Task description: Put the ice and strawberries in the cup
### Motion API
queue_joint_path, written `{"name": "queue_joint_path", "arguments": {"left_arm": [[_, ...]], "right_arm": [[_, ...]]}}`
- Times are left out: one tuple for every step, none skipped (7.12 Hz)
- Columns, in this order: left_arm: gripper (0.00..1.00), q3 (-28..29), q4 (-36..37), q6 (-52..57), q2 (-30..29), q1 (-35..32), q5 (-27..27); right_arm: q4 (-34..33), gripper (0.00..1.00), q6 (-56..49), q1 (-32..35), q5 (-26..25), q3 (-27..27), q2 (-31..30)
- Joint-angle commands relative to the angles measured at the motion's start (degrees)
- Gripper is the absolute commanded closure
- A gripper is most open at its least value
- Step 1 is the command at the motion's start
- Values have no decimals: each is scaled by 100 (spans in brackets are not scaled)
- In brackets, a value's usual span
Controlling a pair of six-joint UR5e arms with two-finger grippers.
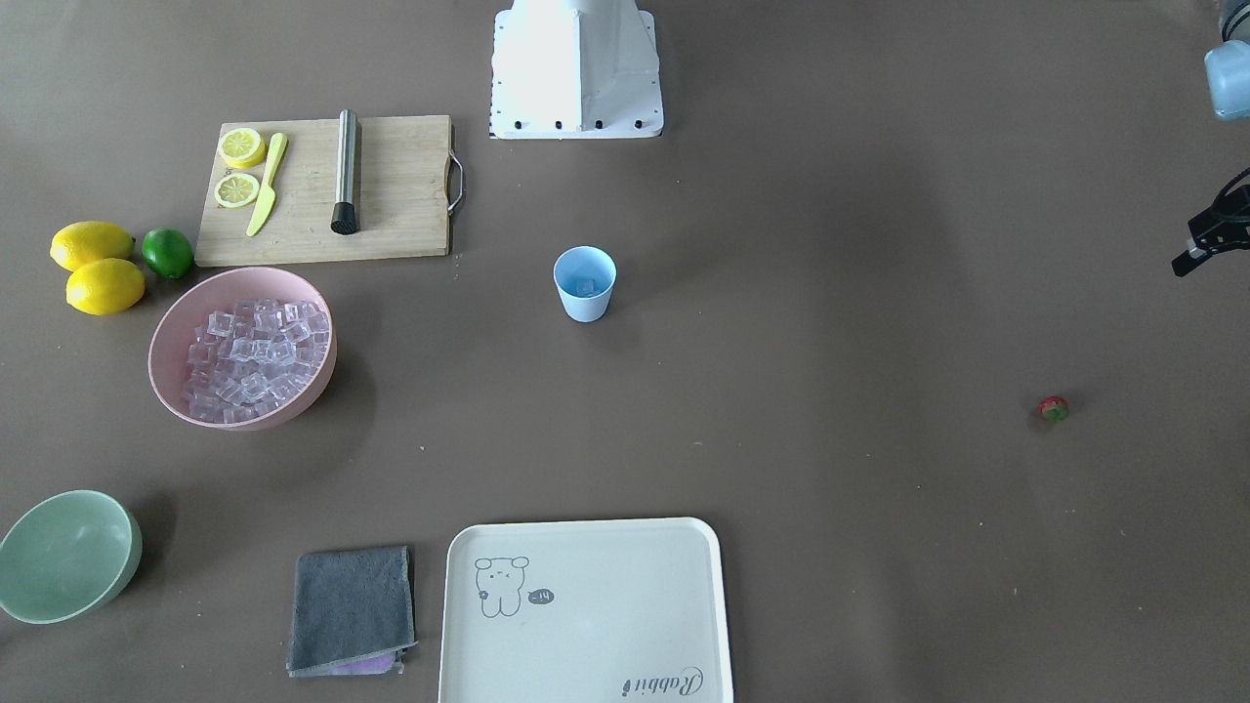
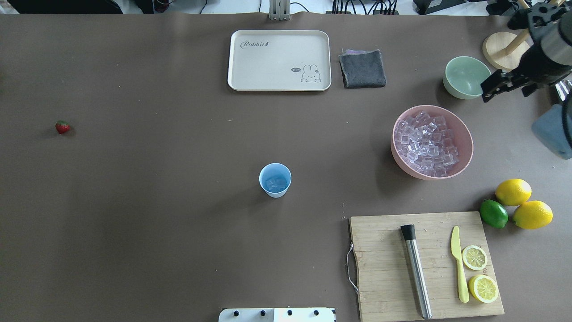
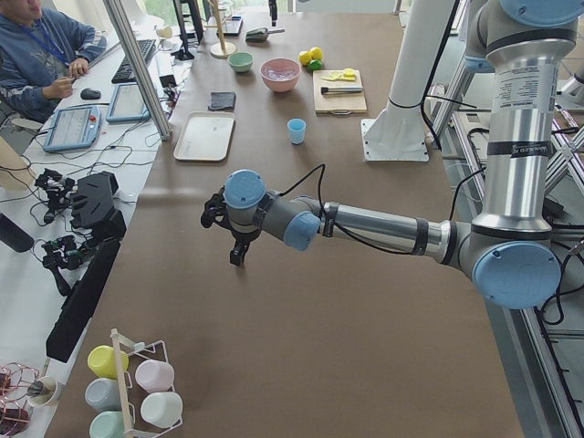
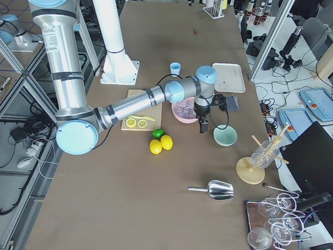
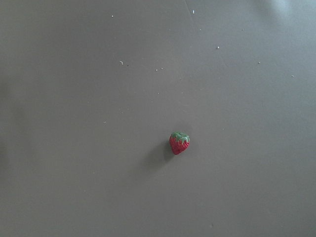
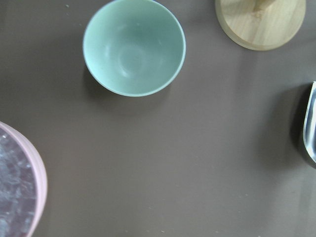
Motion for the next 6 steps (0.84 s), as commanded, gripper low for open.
{"name": "queue_joint_path", "arguments": {"left_arm": [[2,78,-710,-92,93,338,19],[2,192,-695,-75,-64,593,54],[2,480,-713,-110,-223,769,54],[2,718,-948,-249,-346,919,455],[2,955,-1307,-520,-399,1260,1042],[2,1297,-1354,-932,-791,1342,1100]], "right_arm": [[-25,0,-1639,987,13,-28,-963],[-17,0,-1643,1095,12,-98,-1175],[-17,0,-1643,1131,12,-238,-1186],[-8,0,-1634,1131,30,-283,-1177],[-8,0,-1625,1131,56,-283,-1177],[1,0,-1625,1131,74,-292,-1186]]}}
